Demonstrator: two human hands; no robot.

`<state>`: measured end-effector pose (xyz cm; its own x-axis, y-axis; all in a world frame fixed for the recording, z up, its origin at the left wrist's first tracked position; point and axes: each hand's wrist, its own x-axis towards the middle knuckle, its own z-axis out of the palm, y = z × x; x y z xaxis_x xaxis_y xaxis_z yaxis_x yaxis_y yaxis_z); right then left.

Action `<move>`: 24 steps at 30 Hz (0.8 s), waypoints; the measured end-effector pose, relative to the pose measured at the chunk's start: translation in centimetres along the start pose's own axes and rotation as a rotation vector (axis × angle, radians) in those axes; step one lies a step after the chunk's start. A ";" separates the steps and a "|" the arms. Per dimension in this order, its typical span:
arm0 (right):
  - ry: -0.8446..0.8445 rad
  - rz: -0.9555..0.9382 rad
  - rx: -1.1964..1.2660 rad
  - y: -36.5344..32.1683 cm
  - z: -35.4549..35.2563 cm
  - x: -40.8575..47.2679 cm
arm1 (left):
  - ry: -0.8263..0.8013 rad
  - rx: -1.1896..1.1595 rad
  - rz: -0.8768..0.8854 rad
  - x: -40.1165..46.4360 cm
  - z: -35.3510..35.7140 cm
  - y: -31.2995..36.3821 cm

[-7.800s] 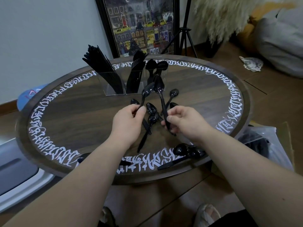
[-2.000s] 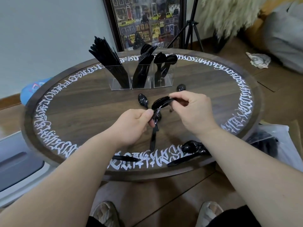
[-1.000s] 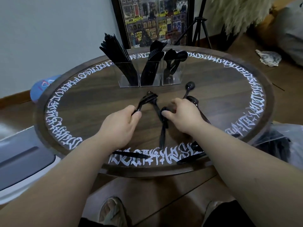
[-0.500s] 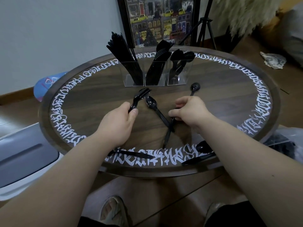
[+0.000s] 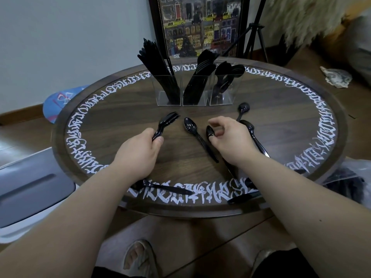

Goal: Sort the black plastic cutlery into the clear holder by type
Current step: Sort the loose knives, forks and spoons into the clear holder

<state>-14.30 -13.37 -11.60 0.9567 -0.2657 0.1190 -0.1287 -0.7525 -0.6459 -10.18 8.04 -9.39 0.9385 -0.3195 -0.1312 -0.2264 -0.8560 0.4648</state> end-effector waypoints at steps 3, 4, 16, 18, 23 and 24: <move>0.017 -0.089 -0.041 0.1 0.0 -0.1 | -0.006 0.012 -0.002 0.0 -0.1 -0.3; 0.008 -0.128 -0.059 0.0 0.0 -0.2 | -0.009 0.016 -0.004 0.0 -0.2 -0.4; -0.178 -0.022 -0.329 0.8 -0.9 -0.8 | -0.033 -0.025 0.011 -0.4 -0.3 -0.8; -0.142 0.020 -0.305 0.6 -0.7 -0.6 | -0.029 -0.041 0.017 -0.4 -0.3 -0.8; 0.093 0.062 -0.056 -1.4 0.2 0.3 | -0.006 -0.066 -0.014 -0.2 -0.4 -1.1; 0.085 0.050 -0.045 -1.9 0.7 0.4 | -0.007 -0.070 -0.020 -0.1 -0.4 -1.3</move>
<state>-13.48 -11.63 -10.81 0.9233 -0.3527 0.1521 -0.1897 -0.7629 -0.6180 -9.91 9.34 -9.57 0.9409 -0.3052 -0.1468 -0.1883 -0.8317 0.5223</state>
